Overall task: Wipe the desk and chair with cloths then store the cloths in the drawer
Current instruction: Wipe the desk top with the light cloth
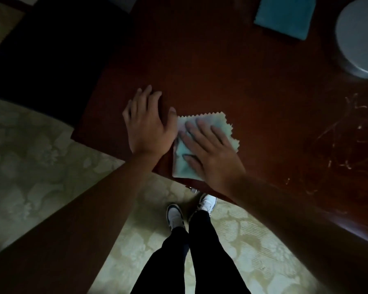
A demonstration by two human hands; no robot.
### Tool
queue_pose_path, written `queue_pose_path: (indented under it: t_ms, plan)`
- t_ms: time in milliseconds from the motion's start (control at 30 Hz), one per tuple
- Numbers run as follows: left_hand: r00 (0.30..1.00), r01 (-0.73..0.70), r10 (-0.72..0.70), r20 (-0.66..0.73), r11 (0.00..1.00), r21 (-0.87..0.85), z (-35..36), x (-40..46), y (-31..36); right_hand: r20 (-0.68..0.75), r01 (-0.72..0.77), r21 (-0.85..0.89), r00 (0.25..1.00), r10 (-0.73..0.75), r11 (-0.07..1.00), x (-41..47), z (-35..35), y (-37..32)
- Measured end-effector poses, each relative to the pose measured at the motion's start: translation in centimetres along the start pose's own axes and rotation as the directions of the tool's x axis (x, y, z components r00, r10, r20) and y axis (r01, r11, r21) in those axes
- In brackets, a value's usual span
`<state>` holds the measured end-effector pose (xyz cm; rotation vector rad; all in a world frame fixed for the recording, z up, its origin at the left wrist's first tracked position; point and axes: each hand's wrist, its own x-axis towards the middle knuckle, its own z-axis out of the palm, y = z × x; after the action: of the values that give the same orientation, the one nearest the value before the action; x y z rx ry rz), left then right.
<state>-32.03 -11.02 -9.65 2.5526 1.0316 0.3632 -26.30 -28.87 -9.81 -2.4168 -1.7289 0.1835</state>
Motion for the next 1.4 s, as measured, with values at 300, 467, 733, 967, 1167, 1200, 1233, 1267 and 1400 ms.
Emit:
queue_pose_path:
  t_ms: [300, 467, 733, 967, 1167, 1200, 1233, 1267, 1400]
  plan:
    - [1.0, -0.006, 0.005, -0.024, 1.0, -0.021, 0.2, 0.0, 0.0, -0.104, -0.264, 0.031, 0.958, 0.266, 0.964, 3.7, -0.8, 3.7]
    - [0.999, -0.043, 0.043, 0.001, 0.999, -0.011, 0.0, 0.0, 0.0, -0.038, -0.005, 0.043, 0.999, 0.007, 0.999, -1.0, 0.1, 0.1]
    - [0.997, -0.079, 0.079, 0.003, 0.997, -0.018, 0.2, 0.0, -0.1, -0.144, -0.286, 0.019, 0.948, 0.285, 0.958, 2.7, -0.1, 1.9]
    - [0.995, -0.096, 0.097, 0.012, 0.995, -0.017, 0.1, -0.2, 0.0, -0.014, 0.13, -0.061, 0.991, -0.132, 0.99, -0.3, 0.3, 1.0]
    - [0.978, -0.203, 0.199, 0.068, 0.978, 0.051, 0.3, -0.3, 0.3, -0.149, -0.353, -0.027, 0.927, 0.345, 0.935, 2.2, -1.5, 8.7]
    - [0.978, -0.199, 0.195, 0.068, 0.978, 0.057, 0.2, -0.3, 0.3, -0.141, -0.28, -0.032, 0.951, 0.274, 0.959, 0.8, -0.9, 6.7]
    - [0.979, -0.195, 0.191, 0.065, 0.978, 0.069, 0.2, -0.2, 0.3, -0.123, -0.18, -0.011, 0.976, 0.178, 0.984, -1.0, -0.4, 4.5]
    - [0.981, -0.191, 0.186, 0.061, 0.978, 0.082, 0.2, -0.2, 0.4, -0.105, -0.083, 0.025, 0.991, 0.085, 0.996, -2.7, 0.0, 3.0]
    - [0.991, -0.132, 0.129, 0.037, 0.986, 0.097, 1.5, -0.1, 3.1, -0.044, 0.024, 0.003, 0.999, -0.024, 1.0, -2.0, -1.3, 8.8]
